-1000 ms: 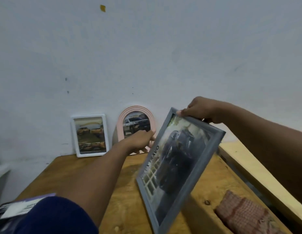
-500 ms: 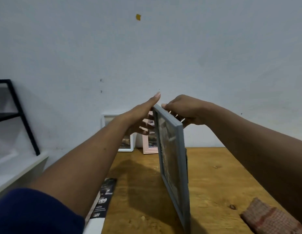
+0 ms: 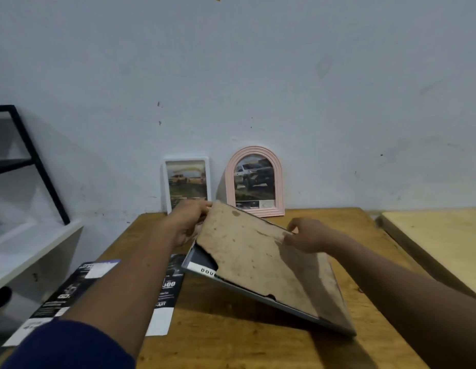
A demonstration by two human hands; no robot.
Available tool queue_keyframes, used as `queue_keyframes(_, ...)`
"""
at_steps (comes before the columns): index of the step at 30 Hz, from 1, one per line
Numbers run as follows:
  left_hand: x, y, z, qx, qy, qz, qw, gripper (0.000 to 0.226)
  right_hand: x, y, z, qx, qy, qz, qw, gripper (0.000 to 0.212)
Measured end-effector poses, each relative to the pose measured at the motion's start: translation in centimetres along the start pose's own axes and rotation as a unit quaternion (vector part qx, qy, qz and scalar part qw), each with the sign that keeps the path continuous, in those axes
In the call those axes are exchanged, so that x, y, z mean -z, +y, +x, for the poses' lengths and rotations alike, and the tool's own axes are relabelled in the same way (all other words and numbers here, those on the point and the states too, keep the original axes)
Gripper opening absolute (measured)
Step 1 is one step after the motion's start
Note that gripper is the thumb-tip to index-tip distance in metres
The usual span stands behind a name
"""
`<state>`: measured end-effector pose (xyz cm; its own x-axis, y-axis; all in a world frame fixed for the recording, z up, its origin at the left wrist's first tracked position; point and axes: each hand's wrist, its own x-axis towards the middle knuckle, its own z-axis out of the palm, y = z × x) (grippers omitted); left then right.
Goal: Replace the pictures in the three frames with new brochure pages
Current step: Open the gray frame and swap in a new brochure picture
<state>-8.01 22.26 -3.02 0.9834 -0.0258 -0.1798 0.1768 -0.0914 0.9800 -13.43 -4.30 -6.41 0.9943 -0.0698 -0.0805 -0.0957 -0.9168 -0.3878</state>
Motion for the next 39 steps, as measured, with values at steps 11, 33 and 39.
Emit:
queue_keyframes(11,-2.6,-9.6,0.9,-0.017,0.018,0.172,0.985,0.028,-6.2,4.7,-0.4,0.006,0.018,-0.025,1.000,0.044)
queue_keyframes(33,0.9,-13.4,-1.2,-0.178,-0.007,0.360,0.916,0.047,-10.8,-7.8,-4.8,0.140,0.014,-0.105,0.985,0.064)
queue_keyframes(39,0.3,-12.6,-2.4,-0.162,-0.020,0.317,0.934,0.047,-9.0,-9.2,-4.8,0.241,0.018,-0.145,0.959,0.030)
